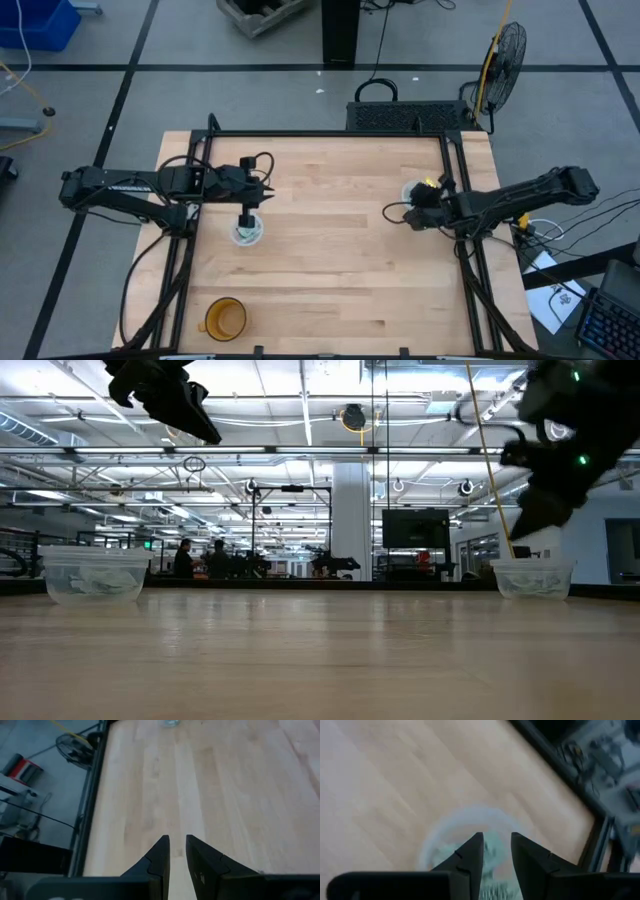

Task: Pick and place items into bin
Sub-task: Return to Home Position

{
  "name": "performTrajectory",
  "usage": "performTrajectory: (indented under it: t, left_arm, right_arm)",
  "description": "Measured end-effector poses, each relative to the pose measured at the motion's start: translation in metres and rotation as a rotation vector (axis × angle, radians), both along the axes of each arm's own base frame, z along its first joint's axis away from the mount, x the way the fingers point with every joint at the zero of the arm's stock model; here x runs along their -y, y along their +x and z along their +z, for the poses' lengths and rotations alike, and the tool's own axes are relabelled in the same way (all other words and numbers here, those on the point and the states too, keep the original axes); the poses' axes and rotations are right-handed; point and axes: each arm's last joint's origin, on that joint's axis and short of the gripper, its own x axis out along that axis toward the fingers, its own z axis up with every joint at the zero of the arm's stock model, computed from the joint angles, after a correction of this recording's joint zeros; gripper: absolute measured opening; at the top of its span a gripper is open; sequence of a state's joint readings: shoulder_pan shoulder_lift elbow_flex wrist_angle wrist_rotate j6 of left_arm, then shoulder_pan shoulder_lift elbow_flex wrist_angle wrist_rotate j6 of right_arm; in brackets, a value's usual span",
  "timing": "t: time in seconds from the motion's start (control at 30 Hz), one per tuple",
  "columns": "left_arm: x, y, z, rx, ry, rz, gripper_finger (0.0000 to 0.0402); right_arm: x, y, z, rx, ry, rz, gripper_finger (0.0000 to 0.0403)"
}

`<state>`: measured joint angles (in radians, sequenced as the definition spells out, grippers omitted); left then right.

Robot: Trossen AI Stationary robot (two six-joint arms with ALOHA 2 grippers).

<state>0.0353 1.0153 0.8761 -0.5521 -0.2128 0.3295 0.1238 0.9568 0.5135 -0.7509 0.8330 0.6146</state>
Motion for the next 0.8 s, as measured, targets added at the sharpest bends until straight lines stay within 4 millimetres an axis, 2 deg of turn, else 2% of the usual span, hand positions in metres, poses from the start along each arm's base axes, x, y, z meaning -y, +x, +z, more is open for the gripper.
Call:
performTrajectory:
  t: [0.17,0.27,0.37,0.47,0.6,0.7,0.8]
  left_arm:
    - [-0.001,0.001,0.001,0.013,0.026,0.014,0.0069]
    - [-0.001,0.001,0.001,0.039,-0.043,0.081,0.0069]
    - [-0.002,-0.013,0.004,0.017,-0.039,0.129,0.0069]
    - [-0.004,-0.036,0.019,0.036,-0.046,0.242,0.0069]
    - [-0.004,-0.084,0.045,0.128,-0.127,0.313,0.0069]
    - [-0.001,-0.121,0.051,0.226,-0.194,0.295,0.0069]
    - [0.003,-0.154,0.046,0.342,-0.246,0.217,0.0069]
  right_arm:
    - [-0.003,0.021,0.047,0.116,-0.042,0.122,0.0095]
    - [-0.004,0.030,0.071,0.187,-0.108,0.224,0.0091]
    - [-0.004,0.031,0.093,0.173,-0.233,0.355,0.0086]
    - [-0.003,0.024,0.107,0.159,-0.330,0.432,0.0081]
    - [-0.002,0.011,0.109,0.224,-0.283,0.384,0.0077]
    - [0.000,-0.003,0.106,0.255,-0.212,0.326,0.0078]
    - [0.001,-0.018,0.105,0.369,-0.101,0.278,0.0079]
